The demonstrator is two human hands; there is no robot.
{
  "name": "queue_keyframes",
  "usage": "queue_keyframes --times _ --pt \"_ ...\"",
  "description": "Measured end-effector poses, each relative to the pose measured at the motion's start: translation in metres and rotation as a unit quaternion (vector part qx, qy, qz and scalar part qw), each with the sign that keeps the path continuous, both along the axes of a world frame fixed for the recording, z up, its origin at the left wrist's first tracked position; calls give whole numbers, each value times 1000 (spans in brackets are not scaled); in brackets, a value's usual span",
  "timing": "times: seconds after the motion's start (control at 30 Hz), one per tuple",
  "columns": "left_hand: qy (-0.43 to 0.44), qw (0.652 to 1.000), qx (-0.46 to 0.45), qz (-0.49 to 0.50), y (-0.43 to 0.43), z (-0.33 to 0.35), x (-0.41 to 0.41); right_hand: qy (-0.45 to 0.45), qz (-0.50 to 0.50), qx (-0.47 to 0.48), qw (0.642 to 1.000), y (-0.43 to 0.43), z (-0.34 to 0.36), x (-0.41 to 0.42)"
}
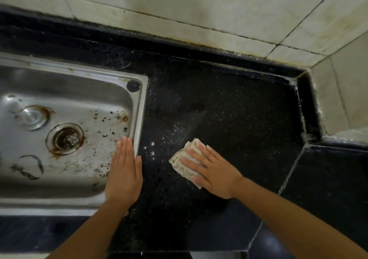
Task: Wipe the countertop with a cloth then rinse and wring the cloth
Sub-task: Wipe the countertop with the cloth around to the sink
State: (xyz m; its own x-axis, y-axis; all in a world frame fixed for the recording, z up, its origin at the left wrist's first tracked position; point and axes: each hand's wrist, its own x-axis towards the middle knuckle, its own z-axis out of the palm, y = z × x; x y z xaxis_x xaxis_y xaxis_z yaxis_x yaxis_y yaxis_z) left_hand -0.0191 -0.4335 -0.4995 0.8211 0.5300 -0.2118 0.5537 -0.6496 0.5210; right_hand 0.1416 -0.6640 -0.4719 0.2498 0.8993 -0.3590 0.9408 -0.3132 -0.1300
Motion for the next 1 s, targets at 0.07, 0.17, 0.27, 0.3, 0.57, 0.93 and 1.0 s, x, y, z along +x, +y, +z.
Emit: queue_keyframes --times 0.07,0.17,0.27,0.3,0.57,0.93,1.0 --pt "0 1000 -3 1 0 0 0 -10 -34 -4 999 8 1 25" --pt "3 1000 -6 1 0 -1 0 -19 -157 -20 987 27 1 66" --pt "2 1000 -7 1 0 0 0 -21 -254 -14 967 52 0 107" --pt "0 1000 -10 2 0 1 0 -7 -290 -13 957 61 0 118" --pt "-4 1000 -11 2 1 0 -1 22 -336 -11 942 98 3 118" --pt "-5 1000 -17 1 1 5 0 11 4 -6 1000 34 3 -43" --pt "-7 1000 -21 2 1 6 0 13 67 -6 998 16 4 -52"
